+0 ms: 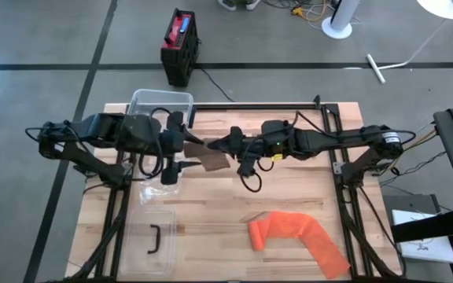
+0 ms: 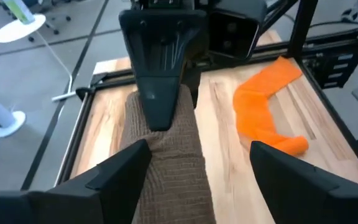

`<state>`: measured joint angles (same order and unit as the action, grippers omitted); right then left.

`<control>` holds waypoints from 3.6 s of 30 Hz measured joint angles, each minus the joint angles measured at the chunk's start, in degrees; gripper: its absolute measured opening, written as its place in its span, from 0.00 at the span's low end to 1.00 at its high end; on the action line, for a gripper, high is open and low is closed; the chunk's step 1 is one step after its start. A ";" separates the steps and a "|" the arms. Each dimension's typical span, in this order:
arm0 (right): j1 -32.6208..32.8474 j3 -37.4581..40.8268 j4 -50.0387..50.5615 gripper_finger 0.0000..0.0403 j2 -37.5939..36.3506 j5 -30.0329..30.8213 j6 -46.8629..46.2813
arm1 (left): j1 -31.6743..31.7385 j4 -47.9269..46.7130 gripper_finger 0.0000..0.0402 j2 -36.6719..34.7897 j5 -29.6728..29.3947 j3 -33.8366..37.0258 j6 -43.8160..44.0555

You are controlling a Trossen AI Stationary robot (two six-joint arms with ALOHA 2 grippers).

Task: Roll bandage
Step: Roll the brown bandage

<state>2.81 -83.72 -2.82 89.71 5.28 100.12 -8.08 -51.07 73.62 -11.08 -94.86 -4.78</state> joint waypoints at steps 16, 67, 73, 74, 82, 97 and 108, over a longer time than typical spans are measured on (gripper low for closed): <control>0.09 0.00 -0.61 0.12 -0.02 -0.41 -0.34 | 0.09 1.64 0.61 2.08 -0.43 -1.83 -2.45; 1.18 -0.07 -6.90 0.12 0.31 3.74 6.36 | 0.39 4.42 0.56 2.96 3.90 -1.01 -2.53; 1.12 -0.13 -7.37 0.12 0.28 3.76 5.50 | 0.37 5.69 0.63 2.56 4.23 -1.00 -3.77; 1.11 -0.17 -7.44 0.12 0.28 3.74 5.17 | 0.37 5.60 0.64 2.24 4.29 -1.00 -3.76; 0.92 -0.22 -8.58 0.12 0.82 4.20 6.18 | 0.24 3.33 0.73 -0.66 2.17 -1.00 -2.81; 0.81 -0.04 -16.94 0.12 1.36 4.22 7.45 | 0.24 7.07 0.79 -3.23 1.43 -1.13 -4.34; 0.85 -0.04 -20.23 0.12 1.33 4.04 7.98 | 0.26 10.65 0.74 -3.72 1.09 -1.13 -4.98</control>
<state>3.66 -83.77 -23.05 91.05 9.32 108.10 -7.81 -40.42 69.90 -9.98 -95.98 -9.75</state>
